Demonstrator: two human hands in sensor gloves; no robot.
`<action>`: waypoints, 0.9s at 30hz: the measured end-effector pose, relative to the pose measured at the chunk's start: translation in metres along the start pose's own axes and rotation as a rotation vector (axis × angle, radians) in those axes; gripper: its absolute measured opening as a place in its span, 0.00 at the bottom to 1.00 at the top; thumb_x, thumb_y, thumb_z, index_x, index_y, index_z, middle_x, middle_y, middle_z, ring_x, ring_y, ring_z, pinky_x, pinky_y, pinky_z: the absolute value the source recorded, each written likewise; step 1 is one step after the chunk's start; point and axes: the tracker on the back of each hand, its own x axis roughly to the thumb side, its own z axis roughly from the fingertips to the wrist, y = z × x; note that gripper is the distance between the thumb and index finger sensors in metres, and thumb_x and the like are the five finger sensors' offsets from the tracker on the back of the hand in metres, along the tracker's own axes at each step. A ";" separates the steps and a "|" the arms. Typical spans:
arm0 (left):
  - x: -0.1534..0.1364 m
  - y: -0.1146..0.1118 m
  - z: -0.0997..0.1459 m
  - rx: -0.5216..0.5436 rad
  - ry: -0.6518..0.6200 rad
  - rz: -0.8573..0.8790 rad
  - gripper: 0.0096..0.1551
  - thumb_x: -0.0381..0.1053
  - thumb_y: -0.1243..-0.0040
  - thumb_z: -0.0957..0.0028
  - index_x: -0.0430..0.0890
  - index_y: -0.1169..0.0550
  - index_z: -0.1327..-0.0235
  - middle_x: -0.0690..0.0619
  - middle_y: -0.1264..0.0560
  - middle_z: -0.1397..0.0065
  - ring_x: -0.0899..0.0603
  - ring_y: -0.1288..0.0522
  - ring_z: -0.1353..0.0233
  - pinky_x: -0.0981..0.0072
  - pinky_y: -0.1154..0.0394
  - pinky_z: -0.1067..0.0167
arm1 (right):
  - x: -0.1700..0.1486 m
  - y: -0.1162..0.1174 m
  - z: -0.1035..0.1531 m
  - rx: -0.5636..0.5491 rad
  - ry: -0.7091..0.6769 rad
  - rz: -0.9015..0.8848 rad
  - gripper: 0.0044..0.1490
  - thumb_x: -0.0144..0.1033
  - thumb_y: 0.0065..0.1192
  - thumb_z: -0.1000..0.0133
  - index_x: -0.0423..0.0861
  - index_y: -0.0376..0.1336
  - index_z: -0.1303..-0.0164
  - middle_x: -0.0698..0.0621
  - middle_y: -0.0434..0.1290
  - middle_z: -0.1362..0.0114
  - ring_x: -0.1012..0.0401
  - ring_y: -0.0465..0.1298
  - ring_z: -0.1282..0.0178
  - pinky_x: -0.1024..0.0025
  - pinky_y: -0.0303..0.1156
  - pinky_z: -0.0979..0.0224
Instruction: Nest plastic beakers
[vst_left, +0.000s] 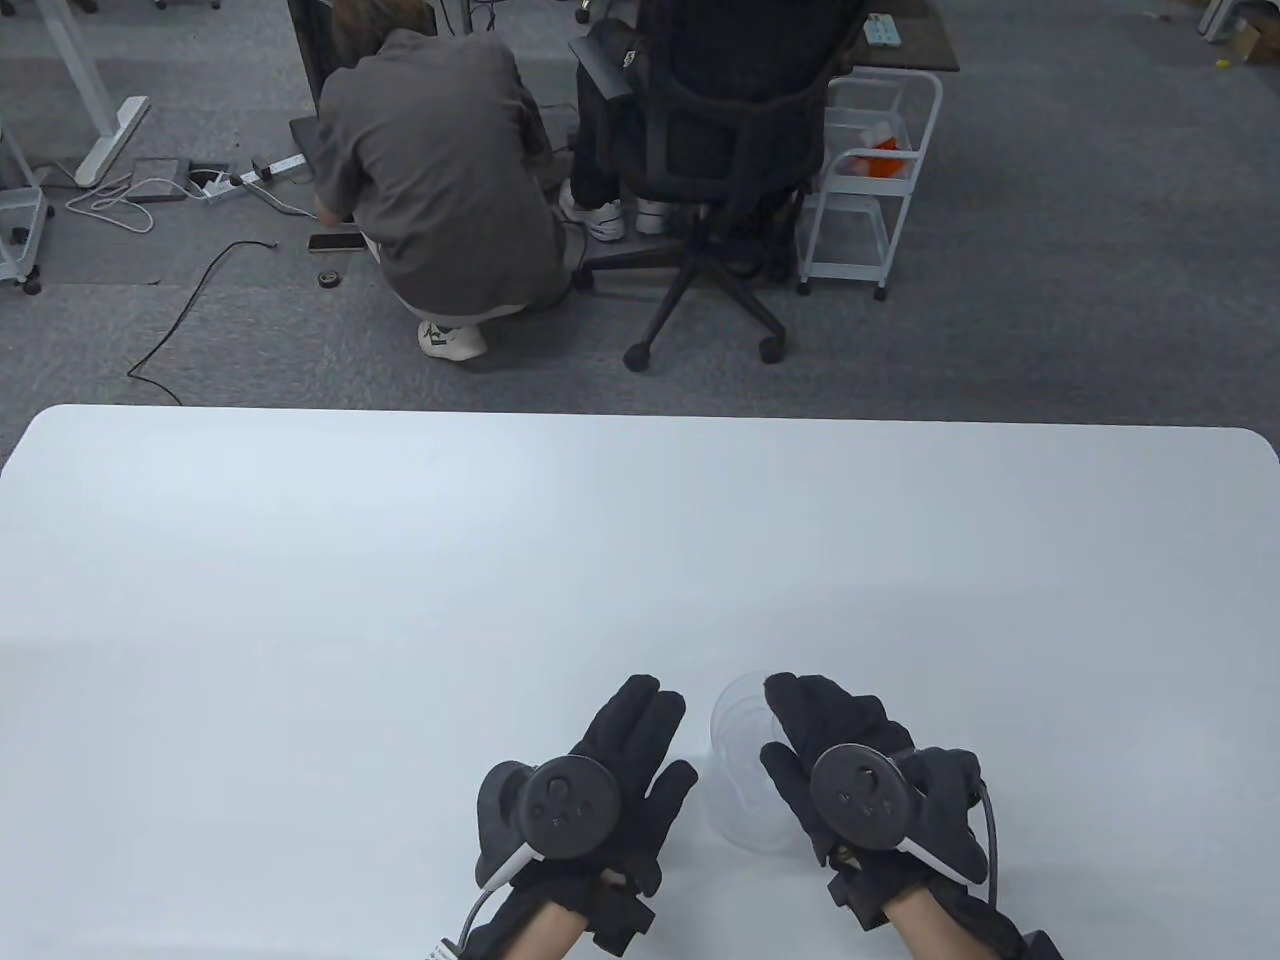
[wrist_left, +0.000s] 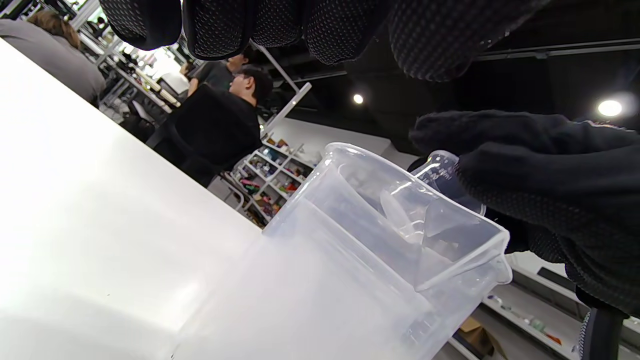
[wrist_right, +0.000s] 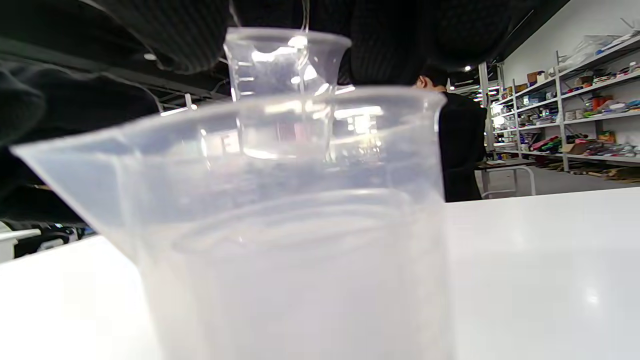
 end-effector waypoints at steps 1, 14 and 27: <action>-0.001 0.000 0.000 -0.001 0.004 -0.001 0.37 0.57 0.47 0.48 0.43 0.36 0.26 0.38 0.45 0.19 0.26 0.39 0.22 0.35 0.35 0.32 | 0.000 0.001 -0.001 0.007 0.004 0.014 0.39 0.48 0.64 0.45 0.45 0.56 0.27 0.38 0.66 0.24 0.44 0.72 0.37 0.50 0.69 0.38; -0.011 0.005 0.002 0.012 0.028 -0.005 0.41 0.63 0.45 0.49 0.45 0.37 0.25 0.40 0.46 0.18 0.26 0.41 0.21 0.34 0.37 0.31 | -0.028 -0.012 0.014 -0.083 0.003 -0.116 0.46 0.59 0.58 0.45 0.45 0.50 0.24 0.38 0.57 0.17 0.38 0.62 0.23 0.40 0.60 0.28; -0.024 0.007 0.002 -0.017 0.062 0.003 0.46 0.68 0.46 0.51 0.46 0.40 0.24 0.39 0.49 0.17 0.26 0.45 0.19 0.30 0.42 0.29 | -0.089 0.009 0.051 -0.084 0.066 -0.394 0.52 0.67 0.53 0.46 0.46 0.45 0.21 0.38 0.50 0.14 0.36 0.52 0.16 0.33 0.51 0.24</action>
